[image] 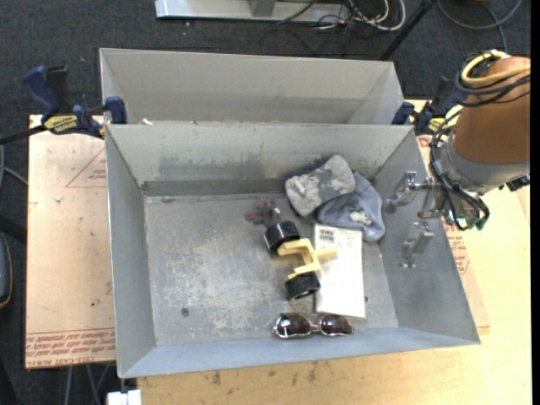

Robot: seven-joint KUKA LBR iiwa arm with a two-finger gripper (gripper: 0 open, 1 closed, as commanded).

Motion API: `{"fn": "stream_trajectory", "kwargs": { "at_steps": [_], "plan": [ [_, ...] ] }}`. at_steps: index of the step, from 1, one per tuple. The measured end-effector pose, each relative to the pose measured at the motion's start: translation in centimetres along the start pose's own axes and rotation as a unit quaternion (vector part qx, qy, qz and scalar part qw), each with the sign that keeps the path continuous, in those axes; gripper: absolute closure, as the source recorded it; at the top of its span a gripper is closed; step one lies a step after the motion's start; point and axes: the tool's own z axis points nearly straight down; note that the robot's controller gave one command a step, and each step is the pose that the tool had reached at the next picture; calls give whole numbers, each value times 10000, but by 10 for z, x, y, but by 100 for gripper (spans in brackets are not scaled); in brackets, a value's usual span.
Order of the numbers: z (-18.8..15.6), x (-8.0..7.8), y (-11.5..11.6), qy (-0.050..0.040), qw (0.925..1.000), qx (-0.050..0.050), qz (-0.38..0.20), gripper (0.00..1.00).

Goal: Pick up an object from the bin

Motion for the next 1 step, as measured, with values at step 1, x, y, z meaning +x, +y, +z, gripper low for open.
{"fn": "stream_trajectory", "kwargs": {
  "at_steps": [1],
  "plan": [
    [-4, -2, 1, -37, 10000, 6, -15, 0]
  ]
}}
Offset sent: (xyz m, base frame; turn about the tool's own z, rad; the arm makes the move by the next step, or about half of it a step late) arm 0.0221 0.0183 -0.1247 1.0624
